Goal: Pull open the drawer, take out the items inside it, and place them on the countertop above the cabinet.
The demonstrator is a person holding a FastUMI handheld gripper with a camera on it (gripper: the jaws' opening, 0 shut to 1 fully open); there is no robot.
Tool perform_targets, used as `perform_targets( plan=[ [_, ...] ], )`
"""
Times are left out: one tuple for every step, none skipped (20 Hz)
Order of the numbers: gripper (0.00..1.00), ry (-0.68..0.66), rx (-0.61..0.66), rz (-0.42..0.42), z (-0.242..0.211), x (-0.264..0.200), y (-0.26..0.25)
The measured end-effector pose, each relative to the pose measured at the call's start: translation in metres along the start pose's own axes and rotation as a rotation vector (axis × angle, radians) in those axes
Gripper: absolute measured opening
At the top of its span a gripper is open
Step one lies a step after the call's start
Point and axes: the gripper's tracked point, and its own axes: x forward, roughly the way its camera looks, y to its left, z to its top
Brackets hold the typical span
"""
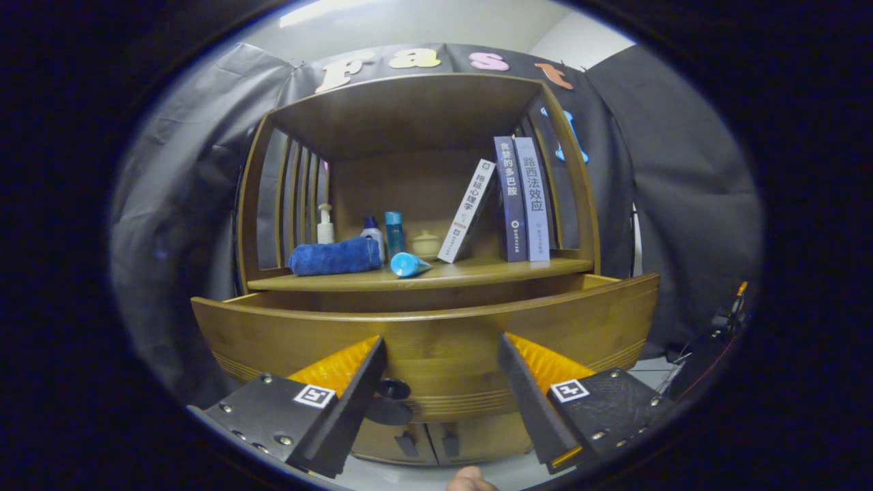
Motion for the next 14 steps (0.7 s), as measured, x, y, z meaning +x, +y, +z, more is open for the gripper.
perform_targets(
  plan=[
    [0.99,-0.001,-0.001,0.001,0.001,0.002,0.0],
    [0.99,-0.001,-0.002,0.003,0.001,0.003,0.001],
    [0.99,-0.005,0.003,0.005,0.001,0.004,0.0],
    [0.99,-0.003,0.006,0.005,0.001,0.006,0.0],
    [0.99,-0.005,0.006,0.005,0.0,0.009,0.001],
    [0.99,-0.007,-0.001,0.005,0.0,0.011,0.001],
    [0.99,-0.013,0.003,0.007,0.002,0.014,0.001],
    [0.99,-0.008,0.006,0.008,0.0,0.018,0.002],
    [0.99,-0.013,0.004,0.007,0.0,0.021,0.002],
    [0.99,-0.018,-0.003,0.007,0.0,0.026,0.002],
    [0.99,-0.026,-0.001,0.007,0.0,0.032,0.003],
    [0.99,-0.033,0.004,0.007,0.0,0.038,0.003],
    [0.99,-0.037,0.004,0.008,-0.001,0.045,0.004],
    [0.99,-0.049,-0.002,0.009,-0.001,0.052,0.005]
  ],
)
